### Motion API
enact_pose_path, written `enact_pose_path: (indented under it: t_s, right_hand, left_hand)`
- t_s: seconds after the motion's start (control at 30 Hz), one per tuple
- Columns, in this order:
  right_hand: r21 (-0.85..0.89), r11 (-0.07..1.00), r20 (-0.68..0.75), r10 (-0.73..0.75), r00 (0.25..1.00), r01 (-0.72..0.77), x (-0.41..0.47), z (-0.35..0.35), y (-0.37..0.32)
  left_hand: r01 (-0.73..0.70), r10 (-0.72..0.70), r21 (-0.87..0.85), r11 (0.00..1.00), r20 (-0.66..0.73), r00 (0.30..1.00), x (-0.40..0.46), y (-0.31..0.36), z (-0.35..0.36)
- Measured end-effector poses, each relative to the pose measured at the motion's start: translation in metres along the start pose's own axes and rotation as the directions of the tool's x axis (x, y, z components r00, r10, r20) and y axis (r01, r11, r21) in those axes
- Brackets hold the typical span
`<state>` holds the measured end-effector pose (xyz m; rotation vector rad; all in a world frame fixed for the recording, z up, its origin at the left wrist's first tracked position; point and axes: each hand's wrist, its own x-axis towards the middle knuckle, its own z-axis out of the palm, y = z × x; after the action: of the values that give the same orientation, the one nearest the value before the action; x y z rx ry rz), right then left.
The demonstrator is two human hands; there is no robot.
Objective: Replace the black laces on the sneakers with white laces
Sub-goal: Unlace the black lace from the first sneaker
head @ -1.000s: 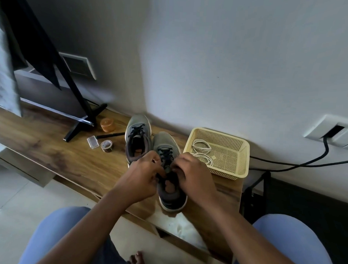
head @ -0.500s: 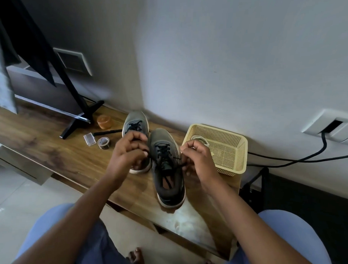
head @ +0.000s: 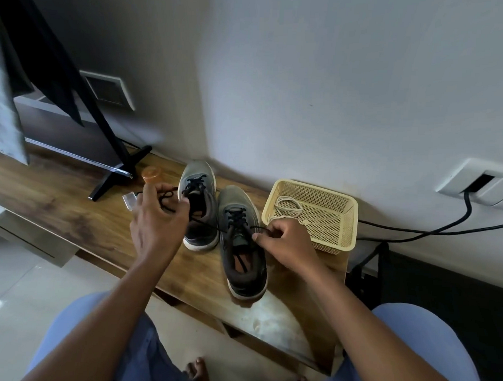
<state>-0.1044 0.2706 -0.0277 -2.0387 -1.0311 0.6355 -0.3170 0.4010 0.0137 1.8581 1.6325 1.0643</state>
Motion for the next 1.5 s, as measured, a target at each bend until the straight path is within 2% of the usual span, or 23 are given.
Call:
enact_pose_path:
  t_s: [0.07, 0.17, 0.23, 0.3, 0.37, 0.43, 0.47, 0.53, 0.63, 0.87, 0.93, 1.0, 1.1, 1.2, 1.33, 1.5]
  right_hand:
    - [0.218, 0.975, 0.021, 0.025, 0.999, -0.029, 0.001, -0.004, -0.003]
    - [0.559, 0.827, 0.051, 0.033, 0.998, -0.056, -0.001, -0.013, -0.011]
    - [0.659, 0.75, 0.031, 0.046, 0.998, -0.055, -0.003, -0.014, -0.019]
    - [0.68, 0.733, -0.043, 0.089, 0.995, -0.036, -0.002, -0.015, -0.023]
    - [0.52, 0.853, -0.201, 0.092, 0.975, 0.027, -0.002, -0.018, -0.021]
    - [0.146, 0.986, -0.365, -0.026, 0.931, 0.084, -0.004, -0.021, -0.017]
    - [-0.034, 0.995, -0.416, -0.095, 0.904, 0.089, -0.006, -0.021, -0.016]
    - [-0.256, 0.961, -0.443, -0.215, 0.87, 0.106, -0.01, -0.018, -0.017]
    - [-0.416, 0.899, -0.371, -0.303, 0.878, 0.135, -0.01, -0.012, -0.016]
    - [-0.632, 0.773, -0.272, -0.283, 0.92, 0.051, -0.006, -0.011, -0.01]
    - [-0.676, 0.736, -0.206, -0.231, 0.951, 0.032, -0.005, -0.012, -0.008]
    - [-0.655, 0.752, -0.169, -0.237, 0.957, 0.071, -0.006, -0.012, -0.009]
    - [-0.452, 0.856, -0.177, -0.362, 0.915, 0.251, -0.007, -0.011, -0.014]
    - [-0.313, 0.866, -0.11, -0.441, 0.891, 0.39, -0.009, -0.008, -0.022]
    - [-0.347, 0.846, 0.013, -0.427, 0.904, 0.404, -0.01, 0.004, -0.02]
    - [-0.342, 0.837, 0.02, -0.449, 0.894, 0.428, -0.007, 0.009, -0.018]
  left_hand:
    - [-0.073, 0.054, 0.161, 0.984, 0.116, 0.992, -0.003, -0.004, 0.003]
    - [-0.253, 0.208, 0.252, 0.934, 0.193, 0.959, -0.008, -0.005, 0.009]
    - [-0.379, 0.332, 0.234, 0.895, 0.218, 0.918, -0.011, -0.002, 0.009]
    - [-0.477, 0.426, 0.175, 0.861, 0.261, 0.866, -0.017, 0.004, 0.01]
    - [-0.544, 0.487, 0.146, 0.826, 0.302, 0.82, -0.03, 0.01, 0.016]
    - [-0.595, 0.527, 0.141, 0.791, 0.338, 0.78, -0.041, 0.014, 0.025]
    - [-0.611, 0.535, 0.144, 0.778, 0.357, 0.766, -0.045, 0.015, 0.028]
    - [-0.63, 0.538, 0.158, 0.76, 0.391, 0.747, -0.045, 0.014, 0.032]
    - [-0.63, 0.523, 0.18, 0.756, 0.412, 0.746, -0.041, 0.014, 0.036]
    - [-0.612, 0.502, 0.221, 0.759, 0.401, 0.766, -0.038, 0.019, 0.04]
    - [-0.615, 0.512, 0.204, 0.762, 0.391, 0.764, -0.038, 0.022, 0.041]
    - [-0.611, 0.522, 0.176, 0.772, 0.373, 0.767, -0.038, 0.022, 0.041]
    - [-0.605, 0.529, 0.132, 0.785, 0.366, 0.766, -0.037, 0.02, 0.04]
    - [-0.609, 0.539, 0.091, 0.788, 0.375, 0.754, -0.038, 0.022, 0.042]
    - [-0.588, 0.53, 0.044, 0.808, 0.383, 0.757, -0.038, 0.022, 0.043]
    - [-0.5, 0.474, -0.034, 0.866, 0.378, 0.795, -0.039, 0.022, 0.049]
